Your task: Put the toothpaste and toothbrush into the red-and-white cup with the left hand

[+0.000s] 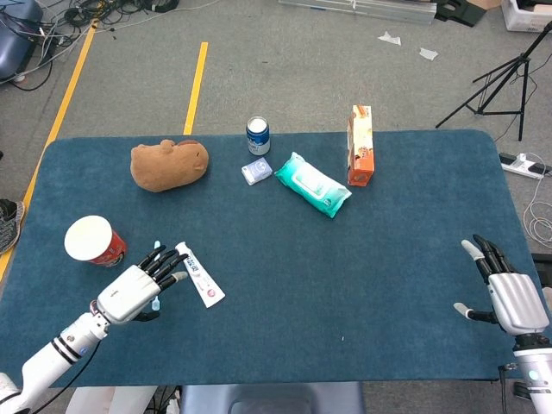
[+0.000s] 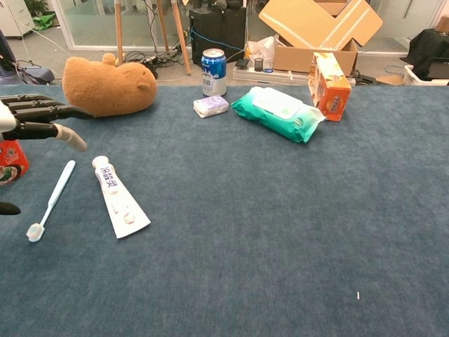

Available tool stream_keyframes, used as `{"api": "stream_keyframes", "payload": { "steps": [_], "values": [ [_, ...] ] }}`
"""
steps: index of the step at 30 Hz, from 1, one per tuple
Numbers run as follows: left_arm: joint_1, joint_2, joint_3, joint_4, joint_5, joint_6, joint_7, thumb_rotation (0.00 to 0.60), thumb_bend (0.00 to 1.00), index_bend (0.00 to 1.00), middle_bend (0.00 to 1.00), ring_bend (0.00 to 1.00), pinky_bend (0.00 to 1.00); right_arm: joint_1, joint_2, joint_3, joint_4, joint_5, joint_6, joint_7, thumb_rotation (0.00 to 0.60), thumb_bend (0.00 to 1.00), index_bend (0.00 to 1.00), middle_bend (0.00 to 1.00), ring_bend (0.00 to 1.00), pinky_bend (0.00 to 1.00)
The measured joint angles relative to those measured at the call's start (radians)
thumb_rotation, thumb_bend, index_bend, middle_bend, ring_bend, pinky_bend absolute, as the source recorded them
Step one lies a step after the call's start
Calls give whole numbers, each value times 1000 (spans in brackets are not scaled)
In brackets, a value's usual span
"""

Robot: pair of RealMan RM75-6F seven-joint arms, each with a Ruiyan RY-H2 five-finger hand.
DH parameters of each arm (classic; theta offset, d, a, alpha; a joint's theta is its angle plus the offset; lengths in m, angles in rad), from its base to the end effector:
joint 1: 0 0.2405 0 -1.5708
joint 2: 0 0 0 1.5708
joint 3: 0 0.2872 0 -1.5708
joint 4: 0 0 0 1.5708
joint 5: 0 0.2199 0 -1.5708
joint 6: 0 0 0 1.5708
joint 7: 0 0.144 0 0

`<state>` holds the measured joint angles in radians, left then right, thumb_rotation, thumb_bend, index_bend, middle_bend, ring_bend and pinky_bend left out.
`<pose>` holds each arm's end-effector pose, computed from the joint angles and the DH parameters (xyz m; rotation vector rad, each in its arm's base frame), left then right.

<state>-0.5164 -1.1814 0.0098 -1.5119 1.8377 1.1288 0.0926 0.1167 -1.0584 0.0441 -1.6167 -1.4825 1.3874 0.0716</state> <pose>-0.2500 0.2831 0.0798 -2.1754 -0.4775 -0.8923 -0.3488 -0.1937 0.1727 1.4289 -0.9799 0.8692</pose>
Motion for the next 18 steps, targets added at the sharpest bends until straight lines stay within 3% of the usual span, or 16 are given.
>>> {"api": "stream_keyframes", "payload": {
  "steps": [18],
  "values": [
    [-159,-146,-19,206,-5,-111,34,600,0,233,0,0,0,-2,23,10,13,17,-6,67,600,0,0,0,0,354]
  ]
}}
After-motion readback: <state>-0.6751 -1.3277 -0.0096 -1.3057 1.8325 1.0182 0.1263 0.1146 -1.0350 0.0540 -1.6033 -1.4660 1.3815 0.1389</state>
